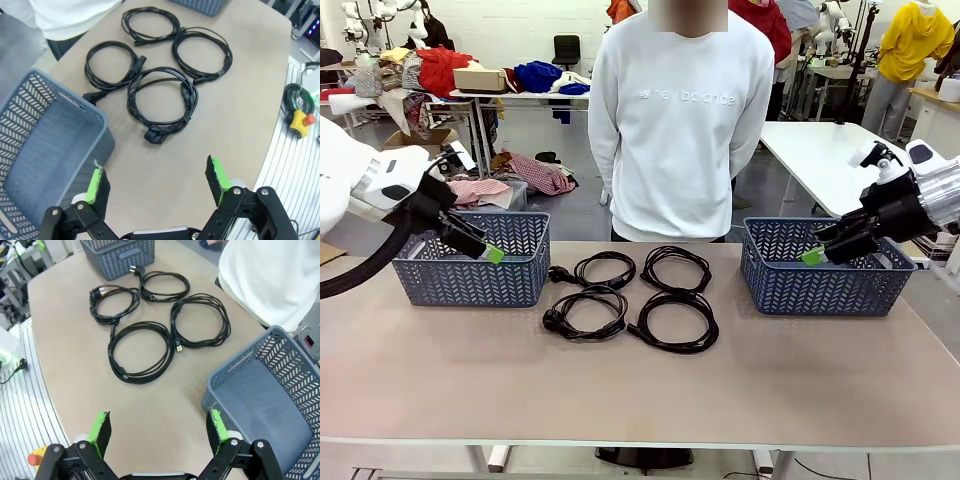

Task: Organize the cables according to human instructions.
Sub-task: Pick up a bundle of cables and place it in the basket indicated by the human.

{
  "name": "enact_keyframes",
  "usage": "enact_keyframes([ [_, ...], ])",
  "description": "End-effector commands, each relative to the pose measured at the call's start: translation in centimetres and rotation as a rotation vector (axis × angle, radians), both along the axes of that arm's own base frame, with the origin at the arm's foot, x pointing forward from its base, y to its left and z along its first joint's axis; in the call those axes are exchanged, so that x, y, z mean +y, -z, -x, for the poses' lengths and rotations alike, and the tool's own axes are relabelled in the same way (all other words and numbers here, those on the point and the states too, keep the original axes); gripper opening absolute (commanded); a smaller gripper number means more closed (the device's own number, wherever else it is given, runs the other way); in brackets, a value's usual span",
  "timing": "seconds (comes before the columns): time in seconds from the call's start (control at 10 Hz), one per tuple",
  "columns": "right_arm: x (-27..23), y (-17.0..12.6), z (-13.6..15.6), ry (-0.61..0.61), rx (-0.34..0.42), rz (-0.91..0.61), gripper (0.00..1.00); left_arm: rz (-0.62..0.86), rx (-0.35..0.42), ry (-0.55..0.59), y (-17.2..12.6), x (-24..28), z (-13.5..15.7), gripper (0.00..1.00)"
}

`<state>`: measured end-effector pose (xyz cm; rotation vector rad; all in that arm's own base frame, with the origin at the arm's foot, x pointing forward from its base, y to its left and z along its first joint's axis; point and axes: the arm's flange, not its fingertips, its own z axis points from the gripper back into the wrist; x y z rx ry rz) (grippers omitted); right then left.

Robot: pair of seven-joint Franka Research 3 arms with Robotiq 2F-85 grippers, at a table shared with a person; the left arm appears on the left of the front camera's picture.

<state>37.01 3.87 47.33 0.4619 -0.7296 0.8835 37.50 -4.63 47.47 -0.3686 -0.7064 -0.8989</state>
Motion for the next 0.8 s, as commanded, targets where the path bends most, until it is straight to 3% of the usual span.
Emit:
enact_keyframes([
  [0.0, -0.08, -0.13, -0.12, 0.01, -0.007, 0.007, 1.0, 0.006, -0.003, 0.011, 0.05, -0.27, -0.09, 1.0],
  [0.7, -0.08, -0.13, -0.12, 0.01, -0.007, 0.007, 1.0, 0.006, -0.003, 0.011, 0.05, -0.27, -0.09, 1.0],
])
